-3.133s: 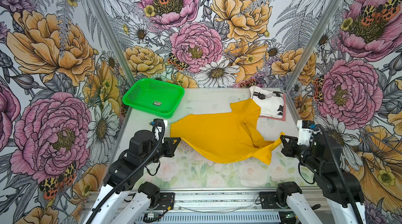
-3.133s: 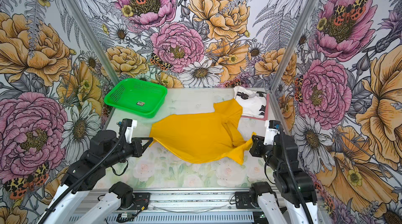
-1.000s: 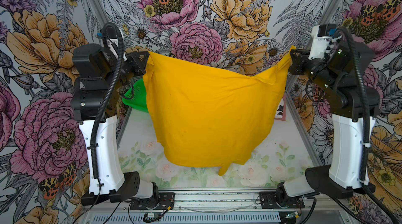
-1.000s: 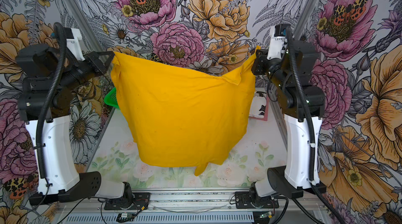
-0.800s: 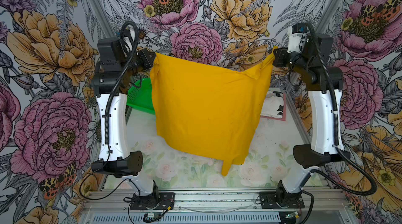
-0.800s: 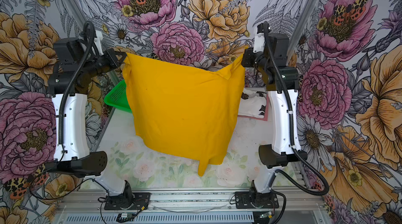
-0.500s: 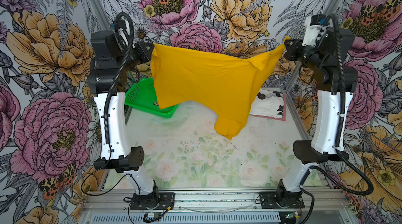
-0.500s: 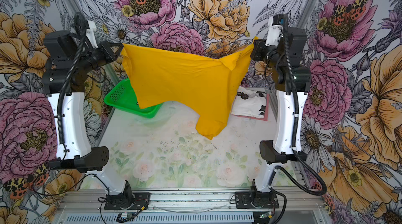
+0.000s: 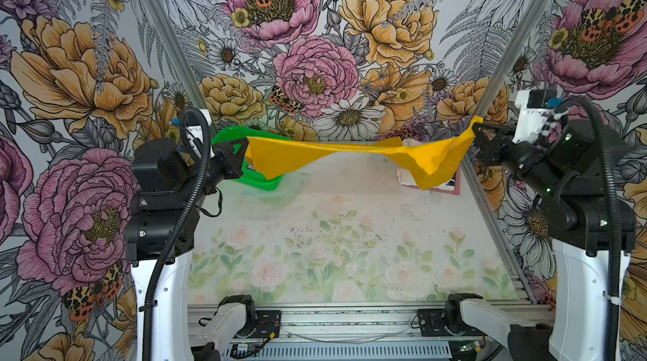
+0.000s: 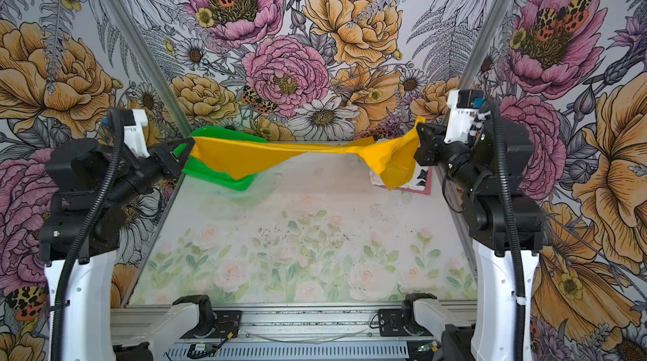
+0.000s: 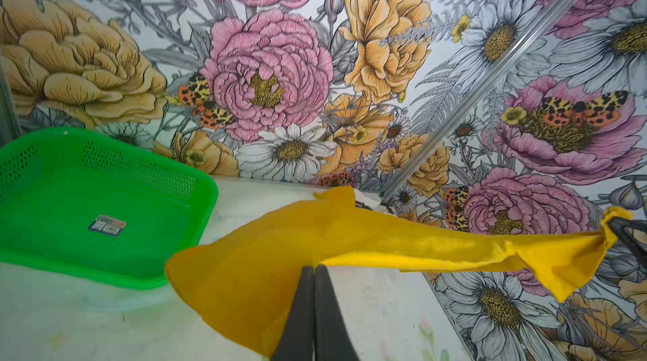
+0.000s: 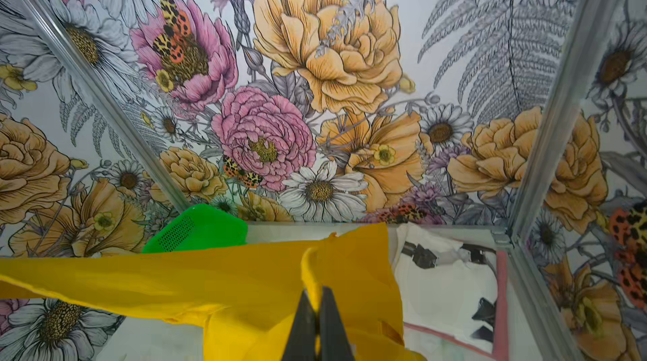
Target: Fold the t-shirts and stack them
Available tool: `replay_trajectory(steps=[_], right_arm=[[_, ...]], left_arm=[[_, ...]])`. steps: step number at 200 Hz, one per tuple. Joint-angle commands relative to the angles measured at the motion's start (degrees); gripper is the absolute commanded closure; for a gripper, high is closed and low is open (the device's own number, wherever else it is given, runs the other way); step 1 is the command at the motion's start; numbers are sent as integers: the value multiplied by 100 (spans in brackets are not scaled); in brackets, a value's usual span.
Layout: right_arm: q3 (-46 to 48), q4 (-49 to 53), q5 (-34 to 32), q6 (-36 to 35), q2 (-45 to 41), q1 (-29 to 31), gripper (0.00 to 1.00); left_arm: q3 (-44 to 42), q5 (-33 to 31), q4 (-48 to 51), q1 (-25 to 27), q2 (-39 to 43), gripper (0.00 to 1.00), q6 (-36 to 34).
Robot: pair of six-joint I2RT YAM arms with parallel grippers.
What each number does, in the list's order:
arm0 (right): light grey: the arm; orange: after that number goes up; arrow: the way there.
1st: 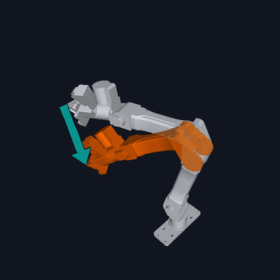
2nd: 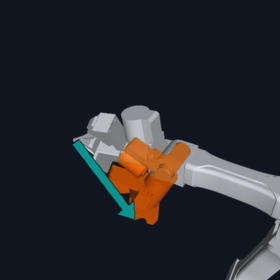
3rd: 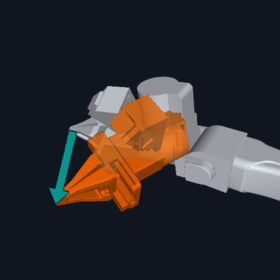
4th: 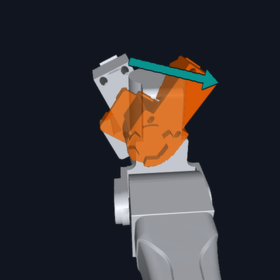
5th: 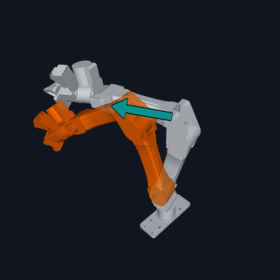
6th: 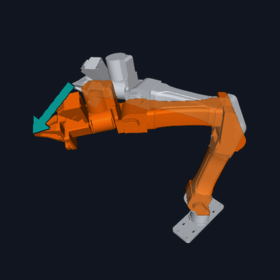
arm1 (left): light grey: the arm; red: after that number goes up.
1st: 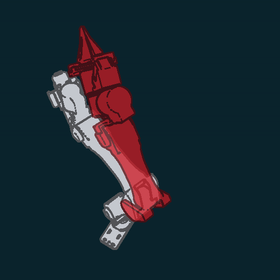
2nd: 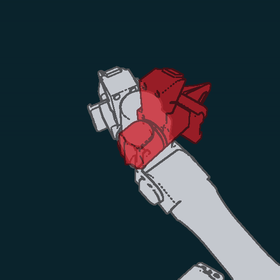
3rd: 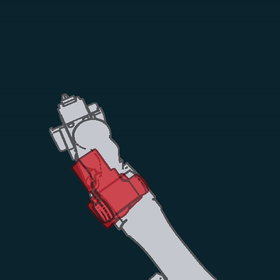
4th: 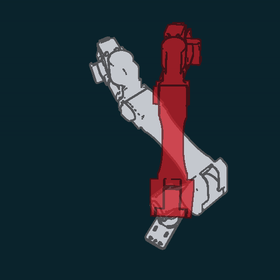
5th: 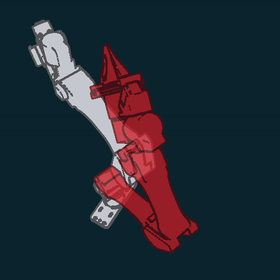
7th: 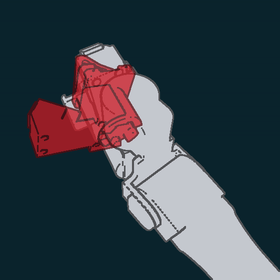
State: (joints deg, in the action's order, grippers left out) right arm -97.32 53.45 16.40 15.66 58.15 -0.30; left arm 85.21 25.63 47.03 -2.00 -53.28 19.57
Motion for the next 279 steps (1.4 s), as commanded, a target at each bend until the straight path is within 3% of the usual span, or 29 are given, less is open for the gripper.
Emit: replay_trajectory(steps=[1, 26, 57, 109, 185, 246, 279], right_arm=[[1948, -76, 91, 466, -1155, 101, 100], [3706, -17, -165, 991, -2465, 205, 100], [4985, 104, -147, 1631, -3204, 271, 100], [5484, 158, -766, 2222, -3599, 680, 100], [5908, -861, -561, 2068, -2465, 842, 100], [5323, -1507, -726, 1130, -368, 925, 100], [4589, -1762, -287, 613, 1090, 969, 100]], left_arm=[[-1465, -515, -212, 414, 817, 100, 270], [-2970, -982, -284, 1300, 1758, 100, 899], [-4083, -1975, -246, 2454, 2611, 100, 1650], [-5184, -2645, -246, 3194, 3176, 100, 2654], [-5597, -3436, -82, 3489, 3376, 100, 3086], [-5775, -3524, -239, 3253, 3008, 100, 2995], [-5895, -3336, -409, 2971, 2975, 100, 2936]])
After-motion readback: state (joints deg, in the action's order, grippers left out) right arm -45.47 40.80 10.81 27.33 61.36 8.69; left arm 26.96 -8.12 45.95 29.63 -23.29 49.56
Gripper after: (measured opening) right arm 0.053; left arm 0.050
